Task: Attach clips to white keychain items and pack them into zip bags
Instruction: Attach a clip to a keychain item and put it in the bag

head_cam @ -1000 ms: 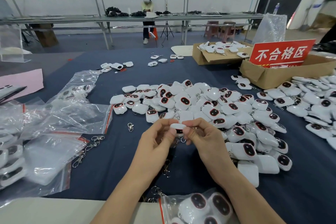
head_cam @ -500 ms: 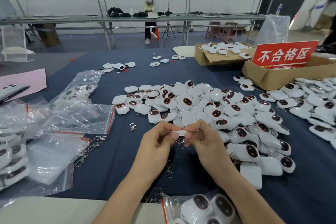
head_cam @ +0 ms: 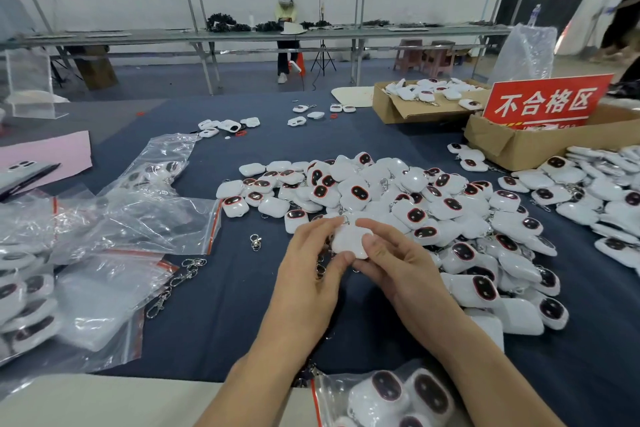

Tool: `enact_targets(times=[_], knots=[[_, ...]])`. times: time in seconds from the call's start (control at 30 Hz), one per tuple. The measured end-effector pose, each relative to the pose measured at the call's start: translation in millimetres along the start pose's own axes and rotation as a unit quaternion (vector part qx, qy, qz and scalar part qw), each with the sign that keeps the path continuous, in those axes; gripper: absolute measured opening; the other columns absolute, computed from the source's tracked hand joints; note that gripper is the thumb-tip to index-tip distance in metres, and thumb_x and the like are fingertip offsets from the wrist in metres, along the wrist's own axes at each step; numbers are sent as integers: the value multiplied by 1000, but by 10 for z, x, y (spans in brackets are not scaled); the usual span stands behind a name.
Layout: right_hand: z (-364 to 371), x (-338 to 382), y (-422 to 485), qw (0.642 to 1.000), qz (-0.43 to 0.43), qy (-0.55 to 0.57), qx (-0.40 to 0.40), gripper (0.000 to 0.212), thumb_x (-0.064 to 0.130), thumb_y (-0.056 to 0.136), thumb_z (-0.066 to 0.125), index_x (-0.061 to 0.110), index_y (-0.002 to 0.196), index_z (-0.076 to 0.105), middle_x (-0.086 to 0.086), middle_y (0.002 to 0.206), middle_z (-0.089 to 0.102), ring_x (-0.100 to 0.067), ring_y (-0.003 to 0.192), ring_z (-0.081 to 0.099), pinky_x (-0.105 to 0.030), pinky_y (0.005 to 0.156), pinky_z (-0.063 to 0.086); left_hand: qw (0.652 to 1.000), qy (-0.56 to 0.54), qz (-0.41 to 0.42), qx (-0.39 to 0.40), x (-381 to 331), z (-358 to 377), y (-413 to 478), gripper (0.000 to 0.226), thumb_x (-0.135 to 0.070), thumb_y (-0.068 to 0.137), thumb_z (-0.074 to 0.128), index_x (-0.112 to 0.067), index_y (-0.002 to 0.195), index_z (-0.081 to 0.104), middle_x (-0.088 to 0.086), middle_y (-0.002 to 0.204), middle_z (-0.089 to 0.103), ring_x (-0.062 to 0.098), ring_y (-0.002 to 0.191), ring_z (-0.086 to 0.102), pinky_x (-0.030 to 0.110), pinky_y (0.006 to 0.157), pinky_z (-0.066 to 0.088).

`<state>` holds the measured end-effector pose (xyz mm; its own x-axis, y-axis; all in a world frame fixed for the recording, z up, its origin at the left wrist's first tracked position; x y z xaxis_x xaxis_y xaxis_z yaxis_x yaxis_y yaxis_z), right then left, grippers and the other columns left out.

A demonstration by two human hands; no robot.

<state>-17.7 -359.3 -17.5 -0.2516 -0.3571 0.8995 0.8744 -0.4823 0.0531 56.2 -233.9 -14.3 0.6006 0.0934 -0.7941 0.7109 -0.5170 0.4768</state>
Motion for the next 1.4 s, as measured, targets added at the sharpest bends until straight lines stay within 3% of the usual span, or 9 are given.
enact_targets(times=[0.2, 0.37, 0.57, 0.73, 0.97, 1.1, 1.2, 1.3, 1.4], knots=[[-6, -4, -10, 1000, 3, 7, -17, 29, 3, 85, 68, 11, 113, 65, -8, 106, 76, -18, 98, 73, -24, 78, 59, 987, -96, -124, 30, 20, -49, 17, 22, -23, 95, 69, -34, 114, 67, -17, 97, 72, 2, 86, 66, 9, 76, 47], [42, -34, -23, 991, -22, -133, 4, 28, 1, 94, 64, 18, 117, 63, -5, 107, 74, -17, 98, 72, -26, 81, 59, 982, -128, -141, 8, 39, -76, 19, 17, -21, 97, 66, -31, 111, 68, -17, 96, 74, 5, 87, 69, 19, 81, 53], [39, -35, -9, 988, -37, -152, -19, 16, 14, 93, 68, 19, 107, 72, -4, 90, 77, -16, 90, 74, -23, 76, 59, 977, -164, -130, 28, 25, -67, 27, 15, -16, 100, 61, -26, 108, 70, -13, 100, 77, 3, 93, 71, 15, 81, 51], [54, -19, -32, 981, -57, -186, -15, 10, 17, 89, 74, 26, 85, 76, 6, 75, 75, -8, 75, 74, -14, 65, 53, 982, -127, -141, 1, 65, -64, 26, 14, -11, 98, 63, -24, 95, 70, -14, 84, 74, 3, 74, 64, 18, 71, 49], [63, -15, -32, 983, -51, -176, -1, 5, 15, 89, 73, 12, 84, 74, 1, 79, 76, -5, 72, 69, -23, 67, 59, 984, -116, -134, 8, 57, -63, 25, 18, -10, 98, 62, -23, 90, 71, -8, 84, 76, 30, 82, 68, 41, 78, 56], [68, -10, -9, 985, -59, -164, -9, 5, 18, 91, 70, 16, 90, 75, 3, 87, 77, -5, 80, 71, -23, 66, 60, 980, -148, -134, -20, 42, -77, 33, 14, -17, 99, 63, -24, 92, 73, -6, 72, 70, 11, 63, 58, 27, 64, 50], [104, -17, -21, 983, -55, -173, 24, 26, 7, 92, 68, 27, 106, 74, 2, 100, 77, -11, 92, 74, -21, 72, 59, 970, -183, -153, -38, 49, -106, 46, 11, -21, 100, 62, -22, 99, 73, -1, 73, 69, 9, 64, 58, 23, 63, 49], [123, 13, -51, 979, -60, -192, 21, 35, 3, 93, 66, 30, 115, 70, -10, 100, 74, -16, 92, 74, -23, 75, 59, 981, -140, -136, -7, -26, -141, 13, 17, -18, 99, 64, -25, 114, 68, -7, 94, 73, 2, 80, 64, 14, 76, 48], [159, 121, -92, 987, -49, -156, 4, 32, 3, 96, 62, 18, 124, 67, -16, 103, 75, -18, 89, 74, -23, 74, 59, 997, -13, -66, 36, -195, -167, -52, 45, -11, 97, 65, -33, 135, 53, -15, 116, 59, -12, 101, 55, 1, 86, 38]])
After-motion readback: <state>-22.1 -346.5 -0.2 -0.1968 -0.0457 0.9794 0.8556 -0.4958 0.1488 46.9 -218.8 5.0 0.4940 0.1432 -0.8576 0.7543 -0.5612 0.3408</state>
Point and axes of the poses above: each hand's wrist, its own y-axis towards the middle knuckle, its own z-axis out of the palm, x = y × z, the point moved 3 cm from there along y, towards the middle knuckle
